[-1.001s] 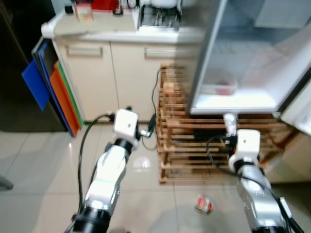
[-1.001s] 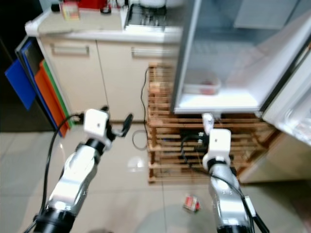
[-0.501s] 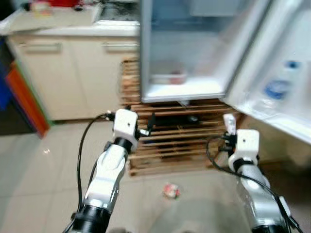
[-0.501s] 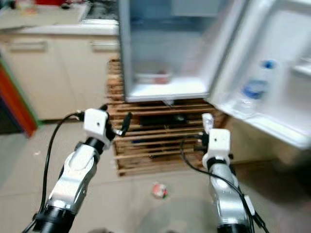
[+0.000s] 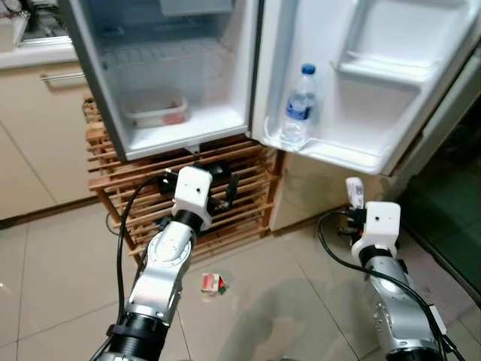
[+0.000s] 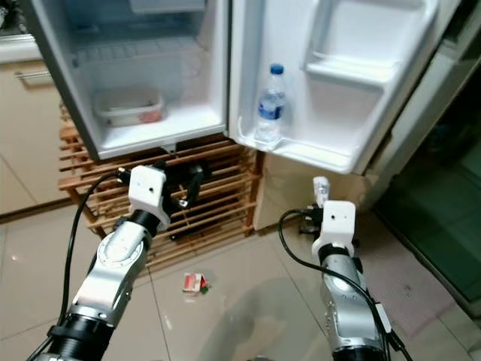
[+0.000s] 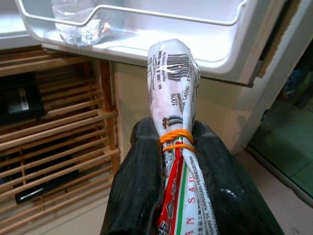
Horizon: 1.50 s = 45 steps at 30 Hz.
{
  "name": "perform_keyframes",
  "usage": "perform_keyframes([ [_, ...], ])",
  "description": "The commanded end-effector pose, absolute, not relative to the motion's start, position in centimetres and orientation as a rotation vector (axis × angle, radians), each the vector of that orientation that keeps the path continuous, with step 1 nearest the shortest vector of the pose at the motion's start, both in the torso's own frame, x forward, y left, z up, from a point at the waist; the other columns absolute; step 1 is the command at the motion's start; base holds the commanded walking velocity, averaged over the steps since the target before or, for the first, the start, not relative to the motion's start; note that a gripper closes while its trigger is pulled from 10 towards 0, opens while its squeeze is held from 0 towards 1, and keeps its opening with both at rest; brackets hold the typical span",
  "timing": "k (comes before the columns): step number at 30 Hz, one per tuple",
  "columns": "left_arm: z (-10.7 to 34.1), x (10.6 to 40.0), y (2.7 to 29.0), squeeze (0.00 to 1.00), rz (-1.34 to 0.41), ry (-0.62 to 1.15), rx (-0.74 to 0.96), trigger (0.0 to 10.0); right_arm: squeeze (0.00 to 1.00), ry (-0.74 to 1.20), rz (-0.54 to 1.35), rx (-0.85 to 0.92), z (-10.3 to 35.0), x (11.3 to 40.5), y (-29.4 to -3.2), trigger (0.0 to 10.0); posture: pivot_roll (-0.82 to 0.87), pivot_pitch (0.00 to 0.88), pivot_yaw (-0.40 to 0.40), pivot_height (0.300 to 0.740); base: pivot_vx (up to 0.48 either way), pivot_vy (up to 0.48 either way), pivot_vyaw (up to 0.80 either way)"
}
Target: Restocking fridge
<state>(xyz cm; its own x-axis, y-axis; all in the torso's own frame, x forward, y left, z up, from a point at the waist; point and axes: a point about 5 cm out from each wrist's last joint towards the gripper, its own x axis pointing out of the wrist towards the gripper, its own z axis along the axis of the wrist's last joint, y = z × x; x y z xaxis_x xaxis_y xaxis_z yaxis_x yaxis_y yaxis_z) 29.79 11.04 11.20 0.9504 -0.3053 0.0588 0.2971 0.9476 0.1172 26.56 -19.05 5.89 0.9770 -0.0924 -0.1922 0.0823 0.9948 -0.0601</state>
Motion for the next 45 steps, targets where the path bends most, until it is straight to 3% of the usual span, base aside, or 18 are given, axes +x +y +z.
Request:
perform_keyframes([
  [1,11.2,29.9,11.6,0.0,-0.295,-0.069,0.112,10.0,0.01,0.17,-0.087,-0.048,6.3,26.8,-18.9,0.0,0.09,0.0,-0.007,0.74,0.0,0.442,-0.58],
  [13,11.3,30.2,11.0,0.0,-0.315,-0.075,0.152,10.0,0.01,0.166,-0.094,-0.062,6.3,26.8,-19.2,0.0,0.08,0.0,-0.006,0.74,0.372,0.228,-0.58],
  [20,11.3,29.9,10.8,0.0,-0.328,-0.087,0.159,10.0,0.01,0.164,-0.062,-0.083,6.1,26.5,-18.5,0.0,0.08,0.0,-0.004,0.74,0.0,0.0,0.0],
  [45,11.8,29.8,9.8,0.0,-0.395,-0.13,0.154,10.0,0.01,0.167,-0.042,-0.115,6.0,26.5,-19.0,0.0,0.07,0.0,-0.009,0.74,0.434,0.0,0.0],
])
